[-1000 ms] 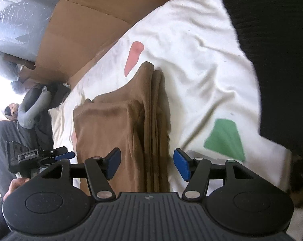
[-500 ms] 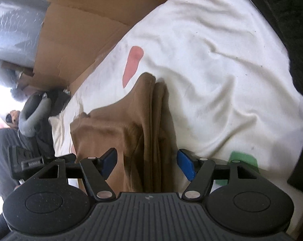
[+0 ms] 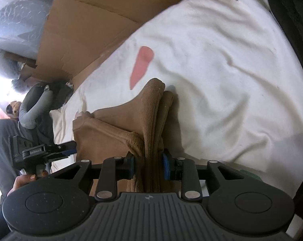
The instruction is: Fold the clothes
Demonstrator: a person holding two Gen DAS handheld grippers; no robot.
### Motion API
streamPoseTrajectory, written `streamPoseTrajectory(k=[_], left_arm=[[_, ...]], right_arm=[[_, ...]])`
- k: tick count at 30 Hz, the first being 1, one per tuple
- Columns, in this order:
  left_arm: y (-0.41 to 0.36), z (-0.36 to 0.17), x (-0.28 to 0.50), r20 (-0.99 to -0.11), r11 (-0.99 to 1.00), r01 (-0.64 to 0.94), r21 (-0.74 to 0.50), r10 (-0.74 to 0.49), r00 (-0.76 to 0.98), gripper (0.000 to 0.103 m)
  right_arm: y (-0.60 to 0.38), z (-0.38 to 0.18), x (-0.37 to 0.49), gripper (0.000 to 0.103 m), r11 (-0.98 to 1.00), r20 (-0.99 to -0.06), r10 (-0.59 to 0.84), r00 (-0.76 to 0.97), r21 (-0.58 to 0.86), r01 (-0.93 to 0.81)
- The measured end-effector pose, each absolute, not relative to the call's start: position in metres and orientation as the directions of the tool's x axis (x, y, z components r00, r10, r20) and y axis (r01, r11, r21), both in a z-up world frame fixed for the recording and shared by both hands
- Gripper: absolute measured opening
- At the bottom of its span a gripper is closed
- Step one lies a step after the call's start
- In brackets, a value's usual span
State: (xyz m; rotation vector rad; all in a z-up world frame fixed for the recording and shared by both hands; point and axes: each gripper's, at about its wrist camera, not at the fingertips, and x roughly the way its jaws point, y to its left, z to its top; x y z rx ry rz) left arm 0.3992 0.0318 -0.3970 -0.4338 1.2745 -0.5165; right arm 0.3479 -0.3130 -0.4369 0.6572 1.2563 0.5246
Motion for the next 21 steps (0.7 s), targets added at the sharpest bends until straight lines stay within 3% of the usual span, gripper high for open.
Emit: streamPoseTrajectory(k=[2,5,10,15,17,21], left_arm=[[0.029,-0.396,0.405,-0.779,0.808,0.129,-0.575,-0.589,0.216,0.055],[0.026,-0.397,0.413,-0.775,0.808,0.144,-0.572,-0.589,0.23,0.054],[0.027,-0.404,0.423,-0.758,0.8,0.129,-0.586,-0.598,0.262,0.053],[0.034,-0.399,0.422,-0.703,0.766,0.142,-0.627,-0.634,0.322,0.042],[0.038,-0.393,0.42,-0.672,0.746,0.152,-0.648,-0.654,0.347,0.041],[0.044,-0.389,0.414,-0.695,0.767,0.143,-0.625,-0.631,0.345,0.045]], right_arm=[[-0.314,-0.44,0.347,0.034,0.71,-0.691,0.684,0.235,0.705,0.007],[-0.315,-0.44,0.345,0.046,0.713,-0.696,0.683,0.222,0.701,0.004],[-0.315,-0.444,0.344,0.048,0.713,-0.698,0.684,0.213,0.701,0.007],[-0.313,-0.444,0.342,0.05,0.709,-0.692,0.688,0.217,0.705,0.002],[-0.314,-0.444,0.342,0.05,0.707,-0.69,0.689,0.219,0.707,0.003],[-0.315,-0.443,0.341,0.05,0.709,-0.692,0.688,0.22,0.705,0.003]])
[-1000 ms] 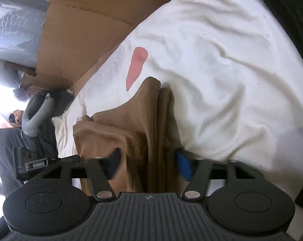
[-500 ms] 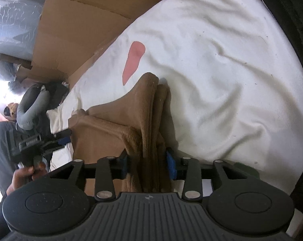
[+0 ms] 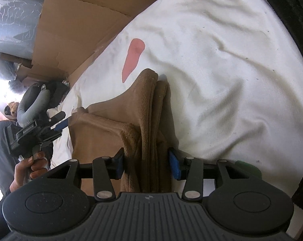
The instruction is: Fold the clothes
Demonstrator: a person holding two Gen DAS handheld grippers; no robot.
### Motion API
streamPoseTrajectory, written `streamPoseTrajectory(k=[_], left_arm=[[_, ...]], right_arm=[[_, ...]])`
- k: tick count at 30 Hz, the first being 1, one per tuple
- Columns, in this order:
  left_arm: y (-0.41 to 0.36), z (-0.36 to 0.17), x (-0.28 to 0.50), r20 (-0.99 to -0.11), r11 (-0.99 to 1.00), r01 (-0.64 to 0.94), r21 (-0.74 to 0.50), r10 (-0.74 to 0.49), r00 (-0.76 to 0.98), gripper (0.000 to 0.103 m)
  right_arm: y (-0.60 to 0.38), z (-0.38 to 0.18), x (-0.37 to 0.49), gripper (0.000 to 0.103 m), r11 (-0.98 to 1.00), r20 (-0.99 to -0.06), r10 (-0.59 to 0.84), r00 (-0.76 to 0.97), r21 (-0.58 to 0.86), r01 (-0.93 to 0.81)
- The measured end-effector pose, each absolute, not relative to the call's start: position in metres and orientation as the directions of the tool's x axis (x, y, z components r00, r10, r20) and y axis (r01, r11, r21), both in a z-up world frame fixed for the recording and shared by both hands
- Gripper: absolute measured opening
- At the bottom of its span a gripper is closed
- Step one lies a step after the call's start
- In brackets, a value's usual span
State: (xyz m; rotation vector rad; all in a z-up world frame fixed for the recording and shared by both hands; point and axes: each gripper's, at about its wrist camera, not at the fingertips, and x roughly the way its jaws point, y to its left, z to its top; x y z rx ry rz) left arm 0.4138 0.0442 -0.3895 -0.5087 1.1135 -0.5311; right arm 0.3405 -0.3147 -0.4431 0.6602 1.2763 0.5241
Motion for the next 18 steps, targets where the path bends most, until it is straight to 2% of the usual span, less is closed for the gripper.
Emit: streamPoseTrajectory(k=[2,6,7,9,11,18], left_arm=[[0.048,-0.389,0.408,-0.705,0.772,0.141,-0.619,-0.626,0.334,0.048],[0.05,-0.397,0.397,-0.721,0.773,0.161,-0.614,-0.632,0.284,0.046],[0.048,-0.4,0.396,-0.728,0.776,0.17,-0.608,-0.63,0.272,0.044],[0.044,-0.405,0.394,-0.741,0.781,0.187,-0.595,-0.624,0.249,0.027],[0.042,-0.407,0.399,-0.734,0.777,0.187,-0.601,-0.629,0.255,0.017],[0.03,-0.407,0.411,-0.727,0.776,0.216,-0.592,-0.631,0.272,0.014]], right_arm=[[-0.315,-0.443,0.34,0.05,0.708,-0.691,0.688,0.22,0.706,0.003],[-0.316,-0.443,0.34,0.05,0.705,-0.689,0.69,0.221,0.709,0.005],[-0.315,-0.443,0.34,0.05,0.706,-0.689,0.69,0.221,0.709,0.005],[-0.315,-0.443,0.341,0.05,0.706,-0.69,0.69,0.22,0.708,0.005],[-0.315,-0.443,0.341,0.05,0.707,-0.69,0.69,0.219,0.708,0.004],[-0.316,-0.442,0.34,0.05,0.707,-0.691,0.688,0.222,0.707,0.008]])
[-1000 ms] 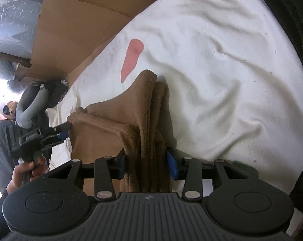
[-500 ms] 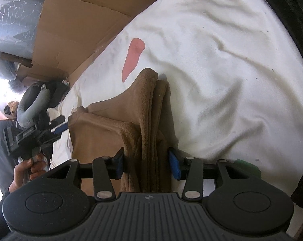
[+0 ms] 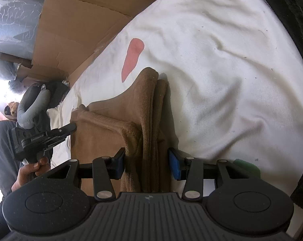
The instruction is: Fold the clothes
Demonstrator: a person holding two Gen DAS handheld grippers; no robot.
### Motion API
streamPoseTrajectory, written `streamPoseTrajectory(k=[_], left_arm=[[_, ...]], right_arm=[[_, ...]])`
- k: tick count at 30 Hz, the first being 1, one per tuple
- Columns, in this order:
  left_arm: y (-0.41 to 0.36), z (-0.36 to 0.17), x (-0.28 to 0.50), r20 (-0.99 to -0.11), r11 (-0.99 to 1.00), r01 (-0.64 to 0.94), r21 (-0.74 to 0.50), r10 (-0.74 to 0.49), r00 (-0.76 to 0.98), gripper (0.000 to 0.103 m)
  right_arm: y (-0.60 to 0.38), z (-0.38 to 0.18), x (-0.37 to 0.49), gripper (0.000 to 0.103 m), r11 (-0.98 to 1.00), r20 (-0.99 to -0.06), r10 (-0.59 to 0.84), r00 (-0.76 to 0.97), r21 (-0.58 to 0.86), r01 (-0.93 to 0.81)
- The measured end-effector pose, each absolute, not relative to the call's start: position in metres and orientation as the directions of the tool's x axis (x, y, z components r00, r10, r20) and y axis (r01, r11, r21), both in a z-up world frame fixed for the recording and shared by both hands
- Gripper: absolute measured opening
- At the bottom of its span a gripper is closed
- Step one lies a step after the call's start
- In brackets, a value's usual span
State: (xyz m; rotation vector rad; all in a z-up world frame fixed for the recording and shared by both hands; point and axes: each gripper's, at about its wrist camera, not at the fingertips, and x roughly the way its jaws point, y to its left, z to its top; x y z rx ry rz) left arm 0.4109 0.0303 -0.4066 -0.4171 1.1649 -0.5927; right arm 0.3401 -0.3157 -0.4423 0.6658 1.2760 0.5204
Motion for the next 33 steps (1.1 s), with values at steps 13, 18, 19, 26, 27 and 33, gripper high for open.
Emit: streamPoseTrajectory(k=[13,18,19,26,27,33], left_arm=[[0.052,-0.42,0.385,-0.738,0.764,0.121,-0.634,-0.644,0.2,0.044],[0.052,-0.433,0.376,-0.711,0.723,0.083,-0.686,-0.69,0.136,0.045],[0.051,-0.435,0.376,-0.704,0.716,0.079,-0.693,-0.697,0.136,0.045],[0.042,-0.435,0.386,-0.674,0.686,0.085,-0.723,-0.727,0.135,0.019],[0.04,-0.432,0.386,-0.662,0.676,0.1,-0.731,-0.736,0.138,0.018],[0.038,-0.426,0.387,-0.622,0.641,0.138,-0.755,-0.767,0.157,0.018]], right_arm=[[-0.314,-0.442,0.338,0.041,0.7,-0.683,0.69,0.238,0.714,0.021],[-0.317,-0.439,0.338,0.032,0.691,-0.673,0.699,0.243,0.723,0.013],[-0.318,-0.438,0.337,0.032,0.69,-0.671,0.7,0.245,0.724,0.013],[-0.315,-0.442,0.336,0.034,0.696,-0.679,0.694,0.24,0.718,0.019],[-0.315,-0.442,0.337,0.034,0.697,-0.68,0.694,0.237,0.717,0.018],[-0.316,-0.439,0.337,0.034,0.694,-0.674,0.696,0.246,0.72,0.011]])
